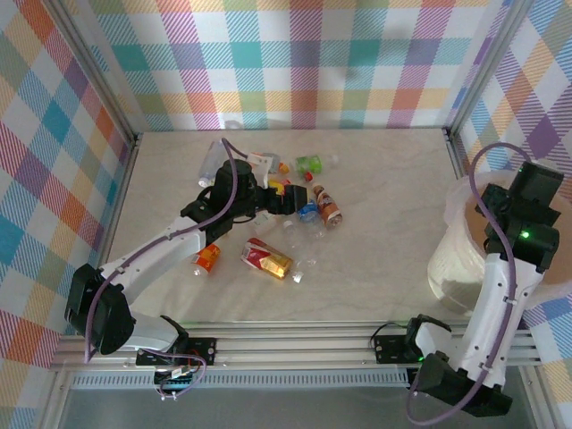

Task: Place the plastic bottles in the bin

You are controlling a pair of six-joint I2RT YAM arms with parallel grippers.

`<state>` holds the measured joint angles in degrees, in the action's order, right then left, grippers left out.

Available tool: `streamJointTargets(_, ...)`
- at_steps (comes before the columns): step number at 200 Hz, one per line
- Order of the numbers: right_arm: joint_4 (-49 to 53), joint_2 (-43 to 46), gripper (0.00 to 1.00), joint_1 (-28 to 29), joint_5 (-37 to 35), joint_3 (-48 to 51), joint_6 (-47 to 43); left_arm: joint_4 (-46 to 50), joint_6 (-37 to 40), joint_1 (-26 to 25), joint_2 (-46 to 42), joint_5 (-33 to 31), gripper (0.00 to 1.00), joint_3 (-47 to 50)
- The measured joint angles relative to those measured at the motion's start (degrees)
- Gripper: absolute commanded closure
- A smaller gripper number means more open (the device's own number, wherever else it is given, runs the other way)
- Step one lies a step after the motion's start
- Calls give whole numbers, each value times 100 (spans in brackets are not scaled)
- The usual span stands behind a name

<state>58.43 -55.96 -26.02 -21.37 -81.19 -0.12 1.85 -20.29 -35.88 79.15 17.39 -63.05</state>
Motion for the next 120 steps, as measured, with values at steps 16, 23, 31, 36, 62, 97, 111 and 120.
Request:
streamJointTargets(16, 39, -37, 27, -291, 197, 238, 111, 37, -24, 0, 0, -105, 0, 0)
streamJointTargets(23, 46, -57, 27, -372, 286, 367, 177, 57, -48, 0, 0, -157, 0, 0)
streamJointTargets(31, 52, -83, 27, -431, 398, 509, 258, 79, -92, 0, 0, -210, 0, 0)
streamJointTargets(36, 50, -94, 26, -457, 461, 599, 302, 87, -109, 0, 0, -236, 0, 0)
streamJointTargets(62, 17, -140, 27, -498, 804, 1032, 579, 90, -181, 0, 0, -393, 0, 11)
streamJointTargets(97, -295, -284, 29, -516, 1318, 1412, 874, 109, -249, 0, 20, -581, 0, 28)
streamJointTargets(111, -428, -310, 29, -529, 1493, 1488, 964, 118, -262, 0, 26, -680, 0, 33)
streamJointTargets(120, -505, -323, 30, -544, 1635, 1523, 1010, 120, -264, 0, 28, -758, 0, 33)
